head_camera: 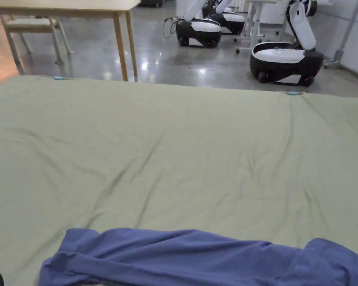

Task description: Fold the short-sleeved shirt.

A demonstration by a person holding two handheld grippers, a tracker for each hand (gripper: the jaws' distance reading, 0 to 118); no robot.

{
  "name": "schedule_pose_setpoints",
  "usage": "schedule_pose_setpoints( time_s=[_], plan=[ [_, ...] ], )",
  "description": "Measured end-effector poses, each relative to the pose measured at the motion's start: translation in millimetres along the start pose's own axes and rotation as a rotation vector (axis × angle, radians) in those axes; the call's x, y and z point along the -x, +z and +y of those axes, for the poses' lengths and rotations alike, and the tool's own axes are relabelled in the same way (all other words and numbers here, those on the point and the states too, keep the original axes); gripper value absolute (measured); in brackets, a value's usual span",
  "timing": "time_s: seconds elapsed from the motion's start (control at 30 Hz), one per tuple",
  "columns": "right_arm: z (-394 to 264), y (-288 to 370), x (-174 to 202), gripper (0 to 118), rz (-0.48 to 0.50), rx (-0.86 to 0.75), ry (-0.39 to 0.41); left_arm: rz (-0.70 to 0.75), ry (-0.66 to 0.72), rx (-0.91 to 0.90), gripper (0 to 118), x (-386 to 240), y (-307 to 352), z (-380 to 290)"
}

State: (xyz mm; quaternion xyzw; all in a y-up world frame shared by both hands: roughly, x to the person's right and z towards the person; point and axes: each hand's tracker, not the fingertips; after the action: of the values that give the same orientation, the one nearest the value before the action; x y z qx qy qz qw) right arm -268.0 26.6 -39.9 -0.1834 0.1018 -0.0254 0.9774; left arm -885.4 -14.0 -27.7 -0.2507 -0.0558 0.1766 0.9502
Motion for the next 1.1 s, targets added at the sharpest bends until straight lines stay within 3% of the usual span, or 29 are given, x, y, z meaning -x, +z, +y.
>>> schedule_pose_setpoints(
  time_s=[0.03,0.07,0.1,0.27,0.5,0.53,0.63,0.67,0.93,1.1],
  plan=[
    [4.0,-5.1,5.6,2,-0.006,-0.004,0.017,0.006,0.000,-0.003,9,-1.3,-0.4,-1.1],
    [7.3,-8.1,4.2,2,0.030,0.015,0.011,0.022,-0.006,-0.029,0,-2.3,-1.0,-3.4],
    [9.8,-11.4,5.1,2,0.082,0.034,0.008,0.010,0.004,-0.002,0,0.9,-6.6,-0.5],
    [17.8,-17.5,24.3,1,0.102,0.012,0.057,-0.084,0.023,0.082,0,1.3,-39.2,7.3],
    [19.9,-17.4,36.8,1,0.132,0.019,0.054,-0.274,0.273,0.223,1,57.2,-131.2,21.9],
    [19.7,-16.6,37.2,1,0.127,0.021,0.052,-0.299,0.286,0.247,10,63.8,-143.1,24.5],
    [17.9,-13.4,34.7,1,0.113,0.020,0.039,-0.252,0.283,0.275,106,66.7,-162.7,29.3],
    [17.6,-12.4,34.5,1,0.102,0.021,0.035,-0.256,0.282,0.280,117,69.0,-167.3,27.5],
    [8.4,-11.0,8.0,1,0.073,0.055,0.012,-0.275,0.321,0.341,116,81.3,-191.7,5.9],
    [2.2,-13.0,7.9,1,0.093,0.060,-0.008,-0.623,0.492,0.421,115,91.6,-228.2,-4.7]
  ],
)
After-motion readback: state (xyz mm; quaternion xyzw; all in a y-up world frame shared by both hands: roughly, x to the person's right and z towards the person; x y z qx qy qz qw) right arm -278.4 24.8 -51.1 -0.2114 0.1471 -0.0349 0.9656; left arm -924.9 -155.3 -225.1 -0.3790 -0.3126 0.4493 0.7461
